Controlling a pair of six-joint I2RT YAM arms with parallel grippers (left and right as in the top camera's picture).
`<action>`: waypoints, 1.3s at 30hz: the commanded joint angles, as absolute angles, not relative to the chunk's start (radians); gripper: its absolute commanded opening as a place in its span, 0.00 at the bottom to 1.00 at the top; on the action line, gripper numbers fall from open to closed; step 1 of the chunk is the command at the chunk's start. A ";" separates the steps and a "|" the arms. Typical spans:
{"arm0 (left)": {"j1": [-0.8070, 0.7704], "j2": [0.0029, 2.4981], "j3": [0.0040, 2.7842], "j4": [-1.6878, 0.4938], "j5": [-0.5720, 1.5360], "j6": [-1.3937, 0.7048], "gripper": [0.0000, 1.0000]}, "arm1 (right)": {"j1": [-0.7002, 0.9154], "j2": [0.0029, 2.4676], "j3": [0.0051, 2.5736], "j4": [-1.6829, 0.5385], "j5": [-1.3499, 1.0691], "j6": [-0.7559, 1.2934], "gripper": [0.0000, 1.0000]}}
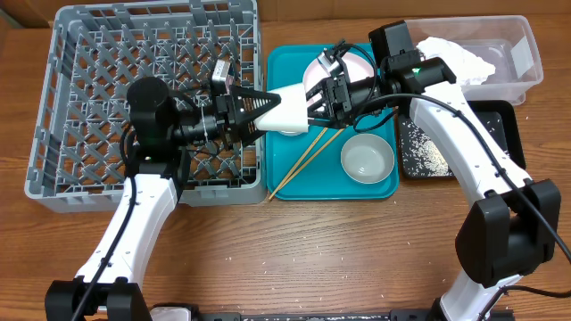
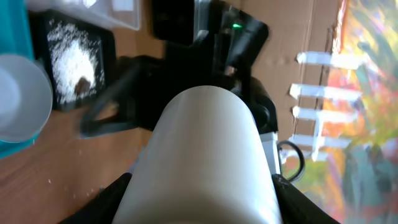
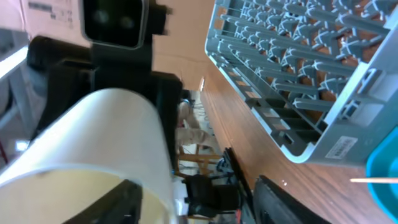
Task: Sort waste into correct bins and load items into the dishwasher
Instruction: 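Release the cup from the right gripper and carry it left over the rack, then lower the cup into the dish rack and open the left gripper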
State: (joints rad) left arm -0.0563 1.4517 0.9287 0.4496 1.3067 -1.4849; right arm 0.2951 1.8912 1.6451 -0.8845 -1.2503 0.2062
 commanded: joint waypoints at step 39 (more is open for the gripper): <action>-0.223 1.822 1.736 -1.378 0.018 -0.416 0.47 | 0.176 1.879 1.645 -1.176 -0.707 0.178 0.93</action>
